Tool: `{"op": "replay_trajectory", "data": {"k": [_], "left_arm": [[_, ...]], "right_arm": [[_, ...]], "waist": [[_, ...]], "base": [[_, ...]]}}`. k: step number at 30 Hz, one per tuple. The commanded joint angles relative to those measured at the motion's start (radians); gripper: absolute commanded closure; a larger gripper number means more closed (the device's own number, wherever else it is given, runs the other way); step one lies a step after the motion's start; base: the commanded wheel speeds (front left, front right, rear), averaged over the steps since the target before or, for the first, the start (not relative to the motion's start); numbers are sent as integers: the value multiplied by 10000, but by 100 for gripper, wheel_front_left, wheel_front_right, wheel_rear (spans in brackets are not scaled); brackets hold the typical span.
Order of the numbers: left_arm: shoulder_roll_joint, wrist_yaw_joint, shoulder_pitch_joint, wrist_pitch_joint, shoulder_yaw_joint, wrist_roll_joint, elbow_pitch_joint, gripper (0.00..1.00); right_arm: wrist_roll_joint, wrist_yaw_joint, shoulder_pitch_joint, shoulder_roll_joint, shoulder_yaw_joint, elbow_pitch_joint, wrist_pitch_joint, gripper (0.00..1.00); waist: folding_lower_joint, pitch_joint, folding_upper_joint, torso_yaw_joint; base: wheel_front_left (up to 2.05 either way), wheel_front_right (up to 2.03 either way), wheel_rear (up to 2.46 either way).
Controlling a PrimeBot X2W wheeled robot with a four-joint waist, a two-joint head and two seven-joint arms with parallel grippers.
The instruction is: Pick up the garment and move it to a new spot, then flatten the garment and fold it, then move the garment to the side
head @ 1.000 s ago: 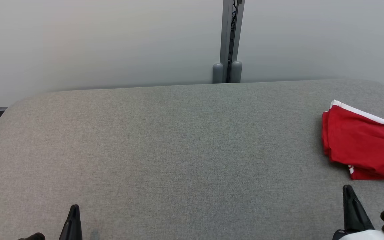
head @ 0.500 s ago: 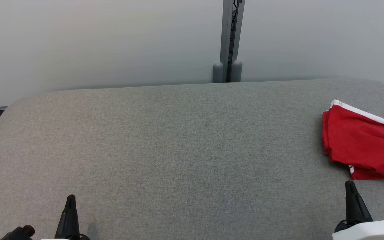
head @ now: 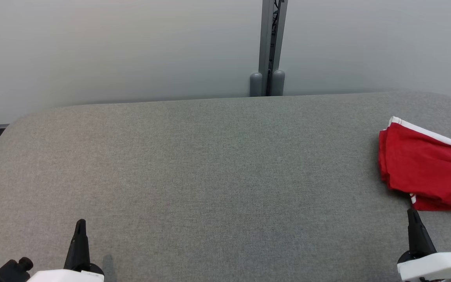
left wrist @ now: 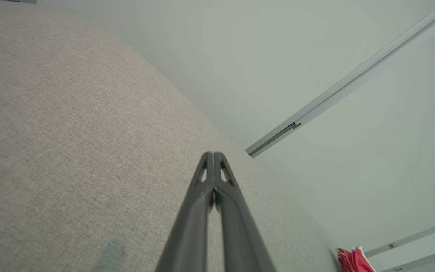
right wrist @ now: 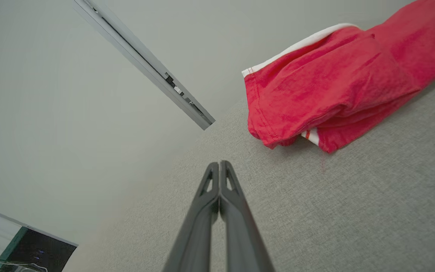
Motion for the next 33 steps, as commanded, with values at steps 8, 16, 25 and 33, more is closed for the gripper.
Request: {"op": "replay_trajectory", "data": {"k": [8, 16, 25, 33], "left_arm": [[97, -57, -496, 288, 72, -1135, -123, 100], [108, -68, -683, 563, 96, -2117, -115, 100], [116, -76, -864, 819, 117, -3035, -109, 100], [124, -83, -1011, 997, 132, -3691, -103, 100]], "right_arm": [[1318, 2, -420, -113, -80, -38, 313, 100], [2457, 2, -567, -124, -129, 28, 600, 100], [3498, 2, -712, -136, -175, 83, 838, 100], [4255, 2, -836, -144, -210, 116, 1026, 100]], "waist": [[0, 15, -1, 4], [0, 31, -1, 8], [0, 47, -1, 13], [0, 59, -1, 16]], "base": [[0, 0, 0], [0, 0, 0], [0, 0, 0], [0, 0, 0]]}}
